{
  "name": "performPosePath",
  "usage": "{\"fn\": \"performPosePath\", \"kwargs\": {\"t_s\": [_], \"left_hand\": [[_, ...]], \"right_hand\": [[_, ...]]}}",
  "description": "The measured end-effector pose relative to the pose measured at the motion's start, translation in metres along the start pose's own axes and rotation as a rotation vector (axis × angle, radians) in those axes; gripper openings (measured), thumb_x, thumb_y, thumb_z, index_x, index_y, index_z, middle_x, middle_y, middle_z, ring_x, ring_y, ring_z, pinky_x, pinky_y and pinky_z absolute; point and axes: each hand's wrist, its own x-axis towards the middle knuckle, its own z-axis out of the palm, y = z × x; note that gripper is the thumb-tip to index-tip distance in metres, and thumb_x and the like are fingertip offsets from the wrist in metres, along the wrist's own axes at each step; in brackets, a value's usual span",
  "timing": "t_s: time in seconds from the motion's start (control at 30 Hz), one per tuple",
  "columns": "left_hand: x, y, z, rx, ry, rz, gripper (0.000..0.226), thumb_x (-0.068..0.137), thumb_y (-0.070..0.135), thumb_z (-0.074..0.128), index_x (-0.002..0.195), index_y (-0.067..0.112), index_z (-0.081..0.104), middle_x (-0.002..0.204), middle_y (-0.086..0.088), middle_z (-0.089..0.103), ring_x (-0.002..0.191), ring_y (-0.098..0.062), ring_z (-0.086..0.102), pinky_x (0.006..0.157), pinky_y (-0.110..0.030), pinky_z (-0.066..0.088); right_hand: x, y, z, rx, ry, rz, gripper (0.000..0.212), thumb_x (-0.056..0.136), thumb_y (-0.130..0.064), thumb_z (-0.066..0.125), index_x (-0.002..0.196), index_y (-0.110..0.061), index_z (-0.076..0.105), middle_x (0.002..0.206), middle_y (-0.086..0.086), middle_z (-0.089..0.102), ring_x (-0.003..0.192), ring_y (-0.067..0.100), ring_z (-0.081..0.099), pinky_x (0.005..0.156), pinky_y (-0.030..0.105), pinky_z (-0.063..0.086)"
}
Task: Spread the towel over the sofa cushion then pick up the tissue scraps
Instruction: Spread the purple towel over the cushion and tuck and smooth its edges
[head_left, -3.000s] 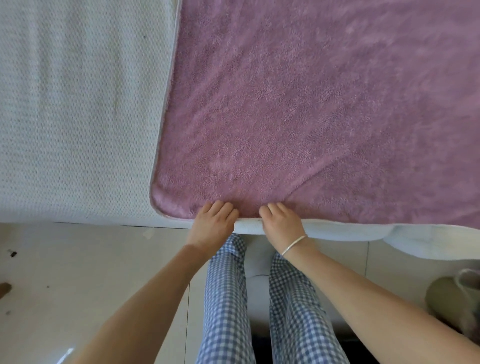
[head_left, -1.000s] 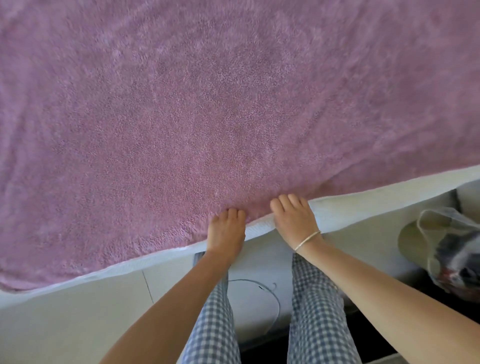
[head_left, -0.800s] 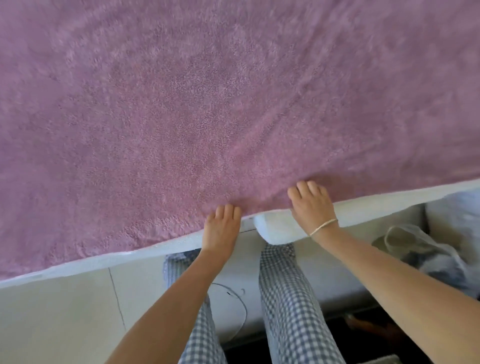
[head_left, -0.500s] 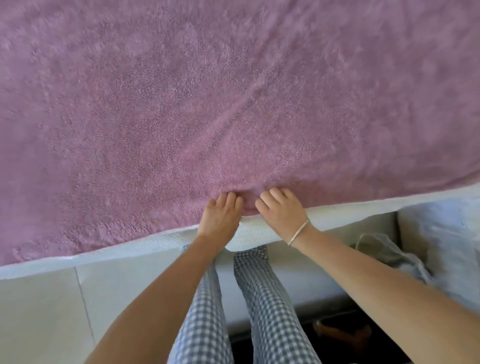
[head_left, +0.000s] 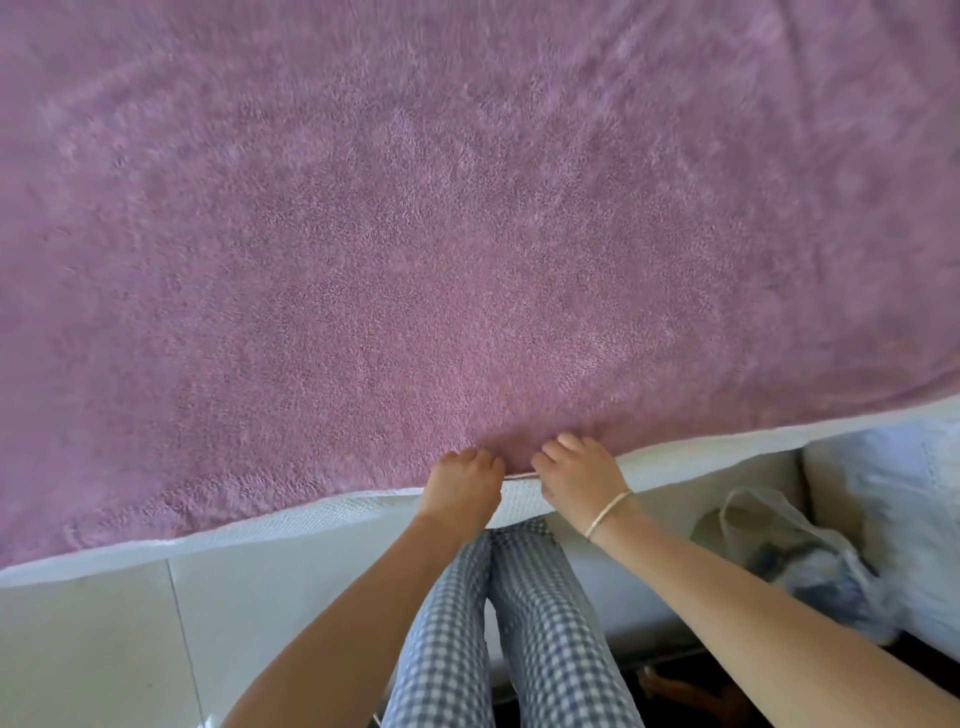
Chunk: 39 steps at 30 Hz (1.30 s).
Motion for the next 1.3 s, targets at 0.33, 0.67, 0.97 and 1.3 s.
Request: {"fn": "performPosePath", "kwargs": {"t_s": [0.33,0.67,0.97,1.3], "left_hand": [[0.036,0.040,-0.017,0.002,0.293,0.102,0.038,0.027,0.015,0.084,0.057,0.019,0.061,0.054,0.004,0.057,0.045,-0.013,0.055,0.037,-0.016,0.036],[0.099,0.144,-0.053,-0.021,0.360,0.058,0.037,0.030,0.020,0.087,0.054,0.020,0.059,0.051,0.006,0.056,0.042,-0.012,0.054,0.037,-0.017,0.038],[0.137,0.193,-0.074,-0.080,0.285,-0.052,0.021,0.088,0.018,0.054,0.106,0.007,0.052,0.107,-0.008,0.057,0.100,-0.026,0.056,0.076,-0.034,0.046],[0.128,0.226,-0.061,0.009,0.244,-0.023,0.038,0.033,0.017,0.091,0.048,0.018,0.056,0.045,0.005,0.054,0.037,-0.011,0.051,0.029,-0.013,0.031]], "right_hand": [[-0.039,0.081,0.008,-0.248,0.263,0.159,0.006,0.065,-0.012,0.040,0.069,-0.016,0.040,0.056,-0.002,0.055,0.061,0.019,0.046,0.055,0.026,0.034],[-0.064,0.175,-0.016,-0.142,0.094,0.150,0.034,0.036,-0.013,0.087,0.057,-0.015,0.060,0.051,-0.001,0.059,0.047,0.019,0.059,0.043,0.023,0.045],[-0.081,0.226,-0.009,-0.054,0.121,0.061,0.032,0.039,-0.017,0.086,0.059,-0.014,0.062,0.053,-0.001,0.061,0.049,0.020,0.062,0.044,0.020,0.046],[-0.109,0.236,0.014,0.021,0.226,-0.037,0.021,0.068,-0.012,0.043,0.052,-0.015,0.057,0.045,-0.002,0.055,0.043,0.017,0.056,0.040,0.019,0.041]]}}
